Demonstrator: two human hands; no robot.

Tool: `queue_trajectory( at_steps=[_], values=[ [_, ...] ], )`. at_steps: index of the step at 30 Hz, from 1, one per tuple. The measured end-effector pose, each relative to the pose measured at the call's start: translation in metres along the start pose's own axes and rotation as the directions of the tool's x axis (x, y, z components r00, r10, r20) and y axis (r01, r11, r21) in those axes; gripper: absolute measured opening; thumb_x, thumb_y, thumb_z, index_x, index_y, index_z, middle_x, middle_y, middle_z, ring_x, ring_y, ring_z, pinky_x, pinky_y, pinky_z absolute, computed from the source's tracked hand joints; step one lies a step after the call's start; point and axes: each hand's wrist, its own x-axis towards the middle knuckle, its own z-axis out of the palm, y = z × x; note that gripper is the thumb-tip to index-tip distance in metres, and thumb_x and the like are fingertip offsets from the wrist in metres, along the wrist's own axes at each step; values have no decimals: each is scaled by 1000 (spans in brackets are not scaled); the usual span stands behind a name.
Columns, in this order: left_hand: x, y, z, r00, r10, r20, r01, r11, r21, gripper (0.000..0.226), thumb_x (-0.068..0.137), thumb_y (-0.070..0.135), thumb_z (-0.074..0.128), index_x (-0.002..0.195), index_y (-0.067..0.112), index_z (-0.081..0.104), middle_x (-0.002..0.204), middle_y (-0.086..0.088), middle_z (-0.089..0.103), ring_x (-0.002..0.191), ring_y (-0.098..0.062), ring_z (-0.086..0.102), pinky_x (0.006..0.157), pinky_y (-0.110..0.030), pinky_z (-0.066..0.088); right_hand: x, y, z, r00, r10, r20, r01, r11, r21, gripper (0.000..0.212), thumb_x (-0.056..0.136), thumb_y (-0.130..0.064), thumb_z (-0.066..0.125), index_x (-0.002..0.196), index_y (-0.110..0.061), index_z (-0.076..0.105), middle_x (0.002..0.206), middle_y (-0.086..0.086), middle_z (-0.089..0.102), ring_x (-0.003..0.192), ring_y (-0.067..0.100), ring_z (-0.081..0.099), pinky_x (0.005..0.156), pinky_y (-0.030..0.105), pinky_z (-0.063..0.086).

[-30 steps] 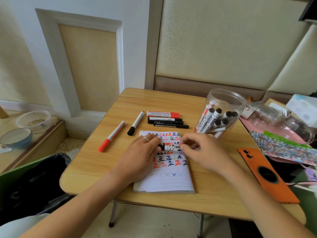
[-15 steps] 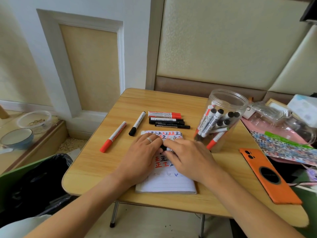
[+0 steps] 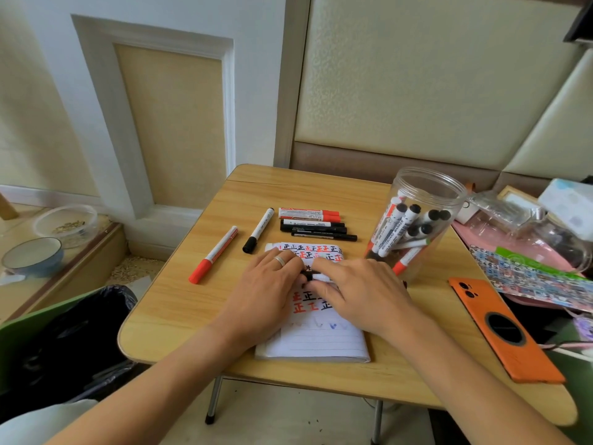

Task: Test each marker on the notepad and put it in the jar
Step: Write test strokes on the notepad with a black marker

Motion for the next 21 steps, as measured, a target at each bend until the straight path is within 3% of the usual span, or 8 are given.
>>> queue_trajectory(
  at_steps=[2, 5, 10, 12, 14, 17, 19, 21],
  values=[
    [0, -1, -1, 999, -51, 13, 52, 998, -38, 23, 104, 31, 36, 100, 19, 56, 97, 7, 55, 88, -13, 49, 84, -29, 39, -2, 2, -1, 999, 54, -1, -54, 995, 79, 31, 104, -54, 40, 119, -28, 43, 92, -4, 63, 83, 25, 62, 65, 37, 43],
    [0, -4, -4, 989, -133, 68, 140, 983, -119, 14, 101, 32, 51, 111, 24, 57, 107, 10, 56, 92, -9, 51, 81, -24, 37, -8, 7, 2, 989, 133, -64, -111, 957, 267, 8, 104, -28, 40, 111, -26, 38, 77, -3, 58, 66, 24, 58, 58, 38, 43],
    [6, -8, -9, 974, -141, 177, 158, 984, -86, 18, 98, 36, 57, 113, 27, 52, 118, 8, 55, 99, -12, 54, 89, -34, 47, -12, 14, 1, 956, 250, -151, -112, 791, 602, 17, 100, -12, 57, 100, -25, 46, 81, -1, 60, 67, 14, 58, 58, 29, 45],
    [10, -14, -14, 965, -122, 232, 135, 990, -39, 21, 99, 40, 56, 114, 27, 52, 123, 9, 52, 103, -13, 54, 91, -34, 47, -13, 12, -2, 948, 303, -98, -102, 580, 809, 15, 99, -8, 63, 95, -21, 58, 89, 6, 66, 78, 21, 66, 65, 35, 54],
    [11, -19, -17, 961, -94, 259, 109, 993, -44, 24, 99, 44, 54, 116, 27, 52, 127, 9, 50, 109, -13, 52, 95, -36, 45, -13, 9, -3, 938, 345, 36, -130, 254, 958, 14, 101, -5, 58, 100, -15, 68, 100, 12, 71, 88, 22, 70, 73, 33, 58],
    [7, -23, -14, 953, -67, 296, 92, 993, -73, 32, 102, 44, 48, 131, 30, 45, 141, 10, 42, 122, -14, 47, 105, -34, 36, -14, 4, 0, 933, 288, 215, -150, -231, 961, 34, 102, 1, 46, 116, -13, 73, 107, 10, 71, 93, 19, 67, 77, 31, 55],
    [4, -24, -11, 949, -57, 309, 85, 993, -78, 40, 104, 41, 44, 143, 35, 38, 154, 12, 34, 135, -11, 39, 112, -32, 27, -14, 0, 3, 940, 247, 235, -141, -346, 928, 36, 98, 3, 50, 125, -10, 69, 107, 13, 71, 91, 19, 67, 80, 33, 54],
    [4, -24, -10, 952, -49, 301, 74, 995, -71, 42, 105, 40, 43, 147, 35, 38, 158, 11, 32, 141, -10, 33, 114, -32, 23, -14, -5, 5, 947, 247, 205, -132, -280, 951, 31, 93, -3, 64, 123, -10, 68, 100, 12, 70, 85, 19, 67, 72, 28, 53]
  ],
)
